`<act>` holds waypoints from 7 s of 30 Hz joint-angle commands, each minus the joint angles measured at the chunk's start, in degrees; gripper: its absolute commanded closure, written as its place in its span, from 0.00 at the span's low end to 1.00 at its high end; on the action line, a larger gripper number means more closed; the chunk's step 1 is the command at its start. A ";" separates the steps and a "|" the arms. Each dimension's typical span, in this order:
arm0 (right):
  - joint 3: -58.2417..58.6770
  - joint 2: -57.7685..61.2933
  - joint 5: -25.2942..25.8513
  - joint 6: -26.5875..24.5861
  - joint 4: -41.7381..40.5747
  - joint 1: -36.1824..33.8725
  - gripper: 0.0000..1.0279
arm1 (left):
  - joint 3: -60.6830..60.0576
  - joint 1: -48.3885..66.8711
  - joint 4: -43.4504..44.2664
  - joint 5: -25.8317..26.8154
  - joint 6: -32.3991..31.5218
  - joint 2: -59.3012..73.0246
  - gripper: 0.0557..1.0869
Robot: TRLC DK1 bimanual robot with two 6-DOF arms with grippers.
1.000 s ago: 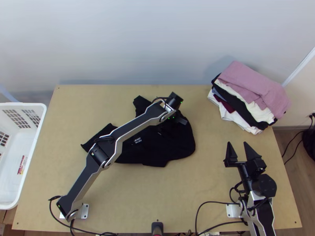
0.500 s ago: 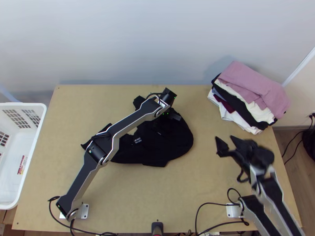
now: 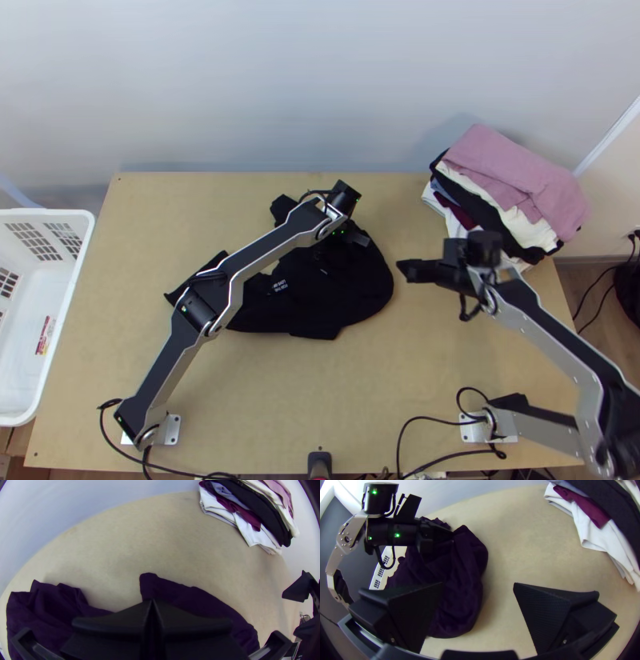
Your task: Fold the t-shirt
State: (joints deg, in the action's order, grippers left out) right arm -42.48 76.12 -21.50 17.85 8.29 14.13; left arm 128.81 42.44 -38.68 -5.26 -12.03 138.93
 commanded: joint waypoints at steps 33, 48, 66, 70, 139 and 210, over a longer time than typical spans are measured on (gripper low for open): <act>-7.71 15.29 0.49 12.39 -0.91 5.82 0.97 | 1.44 -1.04 0.27 -0.46 -0.98 -2.18 0.97; -3.05 3.51 2.16 13.62 -1.00 -2.35 0.97 | 1.97 -4.29 2.46 0.07 -0.10 -9.47 0.04; -1.38 -6.95 4.01 14.50 -1.62 -4.55 0.97 | 0.56 -18.00 -13.09 8.86 2.54 -8.33 0.05; -1.91 -7.03 4.88 15.02 -1.35 -4.11 0.97 | -0.14 -17.91 -15.38 16.24 0.96 -7.80 0.05; -3.40 -40.17 23.34 -5.81 -2.14 2.13 0.97 | -54.63 -32.77 -6.76 7.10 0.34 -75.56 0.96; 11.28 -36.13 23.34 4.30 -0.21 1.16 0.97 | -74.32 -50.87 -8.17 35.40 -12.49 -55.88 0.61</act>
State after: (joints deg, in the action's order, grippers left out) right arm -29.30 39.44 1.10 21.02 8.67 14.98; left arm 56.40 -8.16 -47.72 30.72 -24.45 81.56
